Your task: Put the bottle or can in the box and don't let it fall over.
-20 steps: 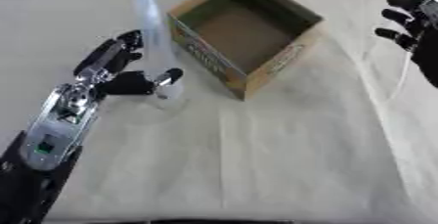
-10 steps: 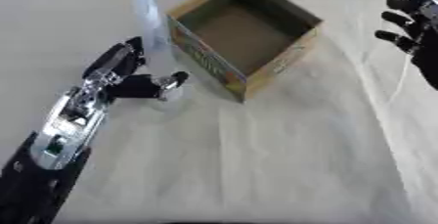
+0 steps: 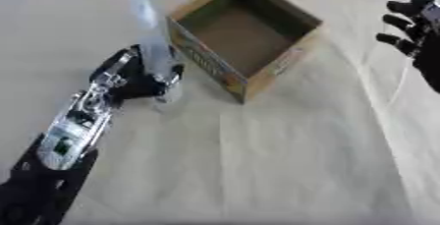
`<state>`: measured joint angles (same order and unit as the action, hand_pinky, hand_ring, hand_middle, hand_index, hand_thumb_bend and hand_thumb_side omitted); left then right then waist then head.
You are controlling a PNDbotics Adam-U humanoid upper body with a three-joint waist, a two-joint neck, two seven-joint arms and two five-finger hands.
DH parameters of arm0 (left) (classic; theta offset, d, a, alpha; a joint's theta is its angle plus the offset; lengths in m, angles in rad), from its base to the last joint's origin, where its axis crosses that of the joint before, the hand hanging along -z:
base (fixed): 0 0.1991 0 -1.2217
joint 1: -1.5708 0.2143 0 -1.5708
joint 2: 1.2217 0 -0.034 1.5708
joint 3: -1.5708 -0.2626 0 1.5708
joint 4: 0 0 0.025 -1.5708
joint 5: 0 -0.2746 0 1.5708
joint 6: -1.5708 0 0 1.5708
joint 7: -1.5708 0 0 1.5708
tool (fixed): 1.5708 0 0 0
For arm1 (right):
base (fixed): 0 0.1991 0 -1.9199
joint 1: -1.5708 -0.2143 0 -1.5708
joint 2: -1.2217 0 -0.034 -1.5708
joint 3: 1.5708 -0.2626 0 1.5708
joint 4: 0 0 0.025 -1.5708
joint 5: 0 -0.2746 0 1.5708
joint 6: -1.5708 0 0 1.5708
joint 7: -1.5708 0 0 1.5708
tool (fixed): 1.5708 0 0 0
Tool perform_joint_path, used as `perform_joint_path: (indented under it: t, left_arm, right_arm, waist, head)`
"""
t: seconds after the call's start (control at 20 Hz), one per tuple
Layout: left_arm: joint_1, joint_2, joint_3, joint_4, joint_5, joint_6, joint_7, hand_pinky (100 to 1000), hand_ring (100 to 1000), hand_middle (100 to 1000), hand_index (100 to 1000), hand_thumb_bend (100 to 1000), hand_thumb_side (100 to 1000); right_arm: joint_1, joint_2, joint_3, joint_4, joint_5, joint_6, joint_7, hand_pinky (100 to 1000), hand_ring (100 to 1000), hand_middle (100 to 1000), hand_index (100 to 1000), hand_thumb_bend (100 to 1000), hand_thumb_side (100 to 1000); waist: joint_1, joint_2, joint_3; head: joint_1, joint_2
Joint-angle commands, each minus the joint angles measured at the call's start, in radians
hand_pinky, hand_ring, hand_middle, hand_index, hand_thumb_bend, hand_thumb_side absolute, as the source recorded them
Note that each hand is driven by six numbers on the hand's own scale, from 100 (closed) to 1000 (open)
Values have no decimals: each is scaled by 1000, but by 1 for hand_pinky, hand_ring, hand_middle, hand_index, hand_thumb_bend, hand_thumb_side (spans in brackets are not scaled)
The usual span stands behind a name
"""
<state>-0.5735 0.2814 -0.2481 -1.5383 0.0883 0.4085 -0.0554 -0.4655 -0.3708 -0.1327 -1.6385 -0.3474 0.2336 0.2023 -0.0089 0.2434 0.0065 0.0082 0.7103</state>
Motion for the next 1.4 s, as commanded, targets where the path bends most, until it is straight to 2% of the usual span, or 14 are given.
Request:
perform_joint_path:
  t: [0.05, 0.1, 0.25, 0.35, 0.4, 0.45, 0.5, 0.7, 1.0, 1.1, 1.3, 1.4]
  left_arm:
    - [-16, 0, 10, 6, 26, -5, 50, 931, 817, 620, 699, 100, 581]
    - [-16, -2, 10, 12, 33, -8, 64, 911, 756, 578, 656, 100, 550]
    - [-16, -7, 9, 27, 63, -26, 90, 871, 670, 521, 587, 100, 546]
    - [-17, -11, 10, 37, 84, -42, 100, 830, 570, 465, 514, 100, 546]
    - [-18, -13, 10, 41, 93, -52, 104, 807, 487, 402, 439, 100, 544]
    - [-19, -14, 11, 46, 100, -63, 108, 803, 473, 388, 422, 100, 544]
    - [-20, -15, 11, 50, 104, -74, 111, 788, 428, 341, 338, 100, 541]
    - [-22, -15, 8, 65, 94, -110, 111, 736, 315, 217, 222, 100, 534]
    - [-23, -11, 11, 65, 39, -127, 95, 711, 304, 101, 137, 100, 500]
    - [-23, -9, 11, 57, 23, -128, 95, 702, 295, 100, 118, 100, 505]
    - [-23, -1, 11, 24, -30, -155, 97, 682, 309, 100, 119, 100, 542]
    - [-24, 5, 14, -5, -76, -182, 104, 662, 322, 100, 122, 100, 599]
  right_arm:
    - [-11, -11, -9, -18, 5, 3, -2, 877, 1000, 942, 740, 100, 632]
    - [-11, -11, -9, -18, 5, 3, -3, 877, 1000, 940, 739, 100, 631]
    - [-10, -10, -9, -19, 7, 4, -4, 877, 1000, 939, 737, 100, 632]
    - [-10, -9, -9, -20, 7, 5, -4, 878, 1000, 937, 735, 100, 631]
    - [-11, -8, -9, -20, 7, 6, -4, 878, 1000, 936, 734, 100, 631]
    - [-11, -8, -10, -21, 7, 6, -4, 878, 1000, 936, 733, 100, 631]
    - [-12, -7, -10, -21, 7, 7, -4, 878, 1000, 935, 732, 100, 631]
    - [-11, -7, -10, -22, 7, 8, -4, 879, 1000, 932, 728, 100, 631]
    - [-11, -8, -10, -22, 6, 9, -2, 880, 1000, 926, 720, 100, 629]
    - [-11, -8, -10, -22, 6, 9, -1, 881, 1000, 924, 717, 100, 628]
    - [-9, -9, -10, -24, 5, 9, -1, 881, 1000, 921, 713, 100, 626]
    - [-9, -9, -10, -25, 4, 10, -1, 882, 1000, 920, 712, 100, 626]
  waist:
    - [-3, -10, -3]
    - [-3, -10, -4]
    - [-3, -10, -6]
    - [-3, -9, -6]
    - [-3, -9, -7]
    - [-3, -7, -8]
    - [-3, -6, -8]
    - [-3, -5, -10]
    - [-2, -6, -10]
    - [-2, -7, -11]
    - [0, -9, -12]
    - [2, -11, -11]
  head:
    - [4, -10]
    - [4, -10]
    - [4, -11]
    - [4, -12]
    - [5, -12]
    - [5, -13]
    - [6, -13]
    - [9, -12]
    - [9, -11]
    - [9, -11]
    - [6, -11]
    - [4, -10]
